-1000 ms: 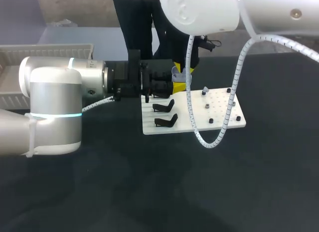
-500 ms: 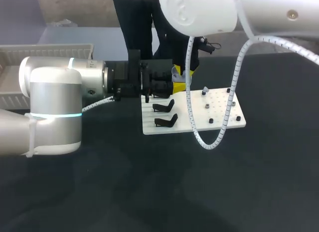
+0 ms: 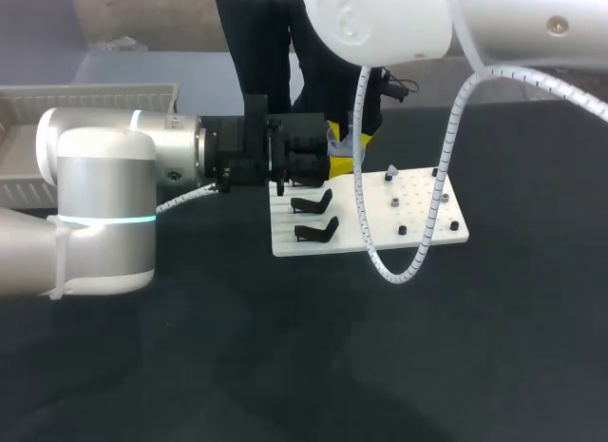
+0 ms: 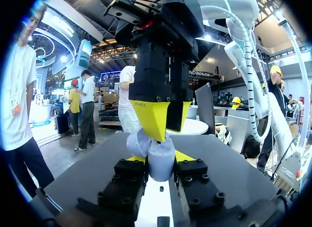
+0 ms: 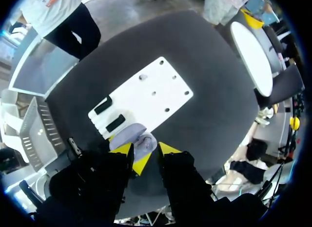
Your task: Pick up each earbud case from the left stands, insert the matching earbuds, close the lid, and place the case in the box.
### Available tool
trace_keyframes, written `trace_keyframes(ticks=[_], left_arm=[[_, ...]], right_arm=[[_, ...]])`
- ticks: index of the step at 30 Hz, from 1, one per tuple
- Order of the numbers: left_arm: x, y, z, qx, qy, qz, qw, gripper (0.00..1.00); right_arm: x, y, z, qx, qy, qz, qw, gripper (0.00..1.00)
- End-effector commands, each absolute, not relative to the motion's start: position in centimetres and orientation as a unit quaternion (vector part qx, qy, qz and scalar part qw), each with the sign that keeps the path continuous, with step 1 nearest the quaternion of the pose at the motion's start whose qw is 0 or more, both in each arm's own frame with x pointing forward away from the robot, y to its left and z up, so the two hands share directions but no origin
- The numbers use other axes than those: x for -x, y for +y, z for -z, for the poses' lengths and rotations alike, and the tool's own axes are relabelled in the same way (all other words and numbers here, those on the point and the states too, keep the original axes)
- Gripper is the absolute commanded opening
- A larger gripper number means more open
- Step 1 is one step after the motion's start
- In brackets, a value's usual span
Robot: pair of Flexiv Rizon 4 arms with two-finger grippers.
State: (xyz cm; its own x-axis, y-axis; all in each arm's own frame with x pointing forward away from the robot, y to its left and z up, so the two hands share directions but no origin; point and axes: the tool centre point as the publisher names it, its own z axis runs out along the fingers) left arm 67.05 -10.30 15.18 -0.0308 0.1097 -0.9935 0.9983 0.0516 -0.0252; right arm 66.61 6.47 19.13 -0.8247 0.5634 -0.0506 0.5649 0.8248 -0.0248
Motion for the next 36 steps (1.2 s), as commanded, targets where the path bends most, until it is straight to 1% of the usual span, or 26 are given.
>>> trace_keyframes(ticks=[1, 4, 6, 9, 10, 11, 22, 26, 29, 36], left_arm=[[-66.9, -10.3, -15.0, -0.505, 0.545, 0.464, 0.482, 0.0], [-66.9, -10.3, -15.0, -0.505, 0.545, 0.464, 0.482, 0.0], [-66.9, -10.3, -15.0, -0.505, 0.545, 0.464, 0.482, 0.0], [-66.9, -10.3, -15.0, -0.505, 0.545, 0.464, 0.482, 0.0], [-66.9, -10.3, -15.0, -0.505, 0.545, 0.464, 0.482, 0.0], [-66.9, -10.3, -15.0, -0.505, 0.545, 0.464, 0.482, 0.0], [-66.9, -10.3, -15.0, -0.505, 0.545, 0.464, 0.482, 0.0], [-66.9, -10.3, -15.0, -0.505, 0.545, 0.464, 0.482, 0.0], [-66.9, -10.3, -15.0, -0.505, 0.545, 0.464, 0.482, 0.0], [-66.9, -10.3, -15.0, -0.505, 0.545, 0.464, 0.482, 0.0]], right_arm=[[-65.8, 6.1, -20.2, -0.291, 0.956, 0.0, 0.027, 0.31], [-64.5, 5.7, -21.8, -0.247, 0.967, -0.041, 0.051, 0.38], [-63.7, 5.0, -22.9, -0.219, 0.97, -0.065, 0.086, 0.38], [-63.0, 3.6, -24.1, -0.182, 0.97, -0.103, 0.124, 0.49], [-62.8, 3.1, -24.3, -0.168, 0.97, -0.112, 0.136, 0.88], [-62.7, 2.7, -24.4, -0.164, 0.969, -0.113, 0.147, 1.0], [-62.4, 0.4, -24.3, -0.107, 0.96, -0.134, 0.221, 1.0], [-62.1, -0.3, -24.1, -0.085, 0.961, -0.136, 0.225, 1.0], [-62.3, -1.0, -24.0, -0.108, 0.96, -0.121, 0.226, 1.0], [-62.3, -1.0, -24.0, -0.108, 0.96, -0.121, 0.226, 1.0]])
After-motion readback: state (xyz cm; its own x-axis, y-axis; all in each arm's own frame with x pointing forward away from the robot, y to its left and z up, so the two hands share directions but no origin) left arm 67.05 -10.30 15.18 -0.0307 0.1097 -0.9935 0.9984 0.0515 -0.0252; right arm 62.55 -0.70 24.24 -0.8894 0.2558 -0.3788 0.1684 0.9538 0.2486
